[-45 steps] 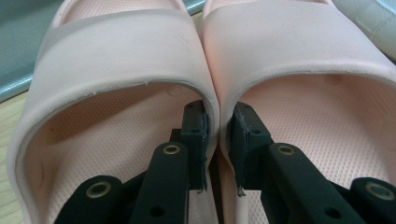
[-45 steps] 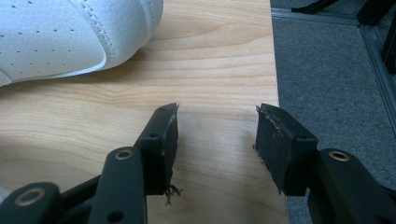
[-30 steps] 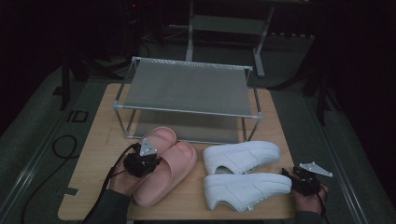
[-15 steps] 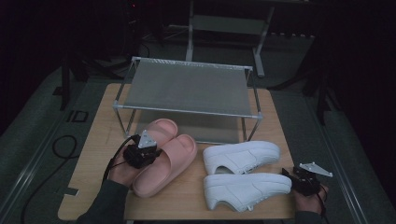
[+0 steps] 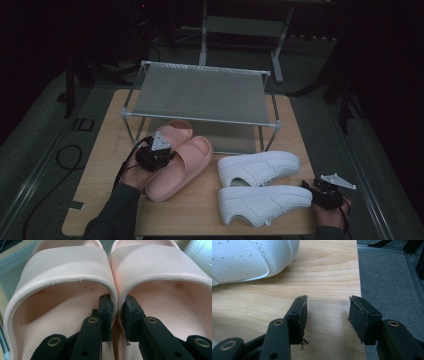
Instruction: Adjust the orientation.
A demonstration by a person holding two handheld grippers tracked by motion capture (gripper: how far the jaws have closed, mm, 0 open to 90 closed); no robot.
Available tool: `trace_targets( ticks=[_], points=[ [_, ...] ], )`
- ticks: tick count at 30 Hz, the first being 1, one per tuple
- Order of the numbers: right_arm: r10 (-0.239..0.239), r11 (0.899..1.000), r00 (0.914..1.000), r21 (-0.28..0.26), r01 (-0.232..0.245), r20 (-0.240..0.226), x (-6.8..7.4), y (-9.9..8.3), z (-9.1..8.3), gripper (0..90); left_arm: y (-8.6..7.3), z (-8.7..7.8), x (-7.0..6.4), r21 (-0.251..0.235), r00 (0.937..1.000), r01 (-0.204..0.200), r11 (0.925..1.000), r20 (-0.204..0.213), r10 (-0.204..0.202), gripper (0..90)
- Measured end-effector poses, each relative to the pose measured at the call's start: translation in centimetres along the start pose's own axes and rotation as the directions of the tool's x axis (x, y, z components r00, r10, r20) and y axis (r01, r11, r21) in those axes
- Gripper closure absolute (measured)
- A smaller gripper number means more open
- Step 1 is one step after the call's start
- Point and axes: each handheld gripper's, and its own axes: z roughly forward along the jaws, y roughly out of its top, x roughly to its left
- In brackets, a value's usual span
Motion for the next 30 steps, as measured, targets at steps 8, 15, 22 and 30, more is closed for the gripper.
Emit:
trace_targets(
  ticks=[8, 15, 22, 30],
  points=[
    [0.000, 1.000, 1.0000, 0.000, 0.000, 0.000, 0.0, 0.0, 0.0, 47.9, 0.4, 0.9, 0.8, -0.008, 0.9998, -0.020, 0.9998, -0.008, 0.020, 78.1],
    [0.000, 1.000, 1.0000, 0.000, 0.000, 0.000, 0.0, 0.0, 0.0, 47.9, 0.7, 1.6, 1.4, -0.014, 0.9997, -0.019, 0.9997, -0.017, 0.019, 77.9],
    [0.000, 1.000, 1.0000, 0.000, 0.000, 0.000, 0.0, 0.0, 0.0, 47.9, 1.1, 2.4, 1.9, -0.017, 0.9992, -0.040, 0.9991, -0.009, 0.040, 77.8],
    [0.000, 1.000, 1.0000, 0.000, 0.000, 0.000, 0.0, 0.0, 0.0, 47.9, 1.3, 3.1, 2.7, -0.021, 0.9991, -0.039, 0.9990, -0.016, 0.039, 77.5]
  ],
)
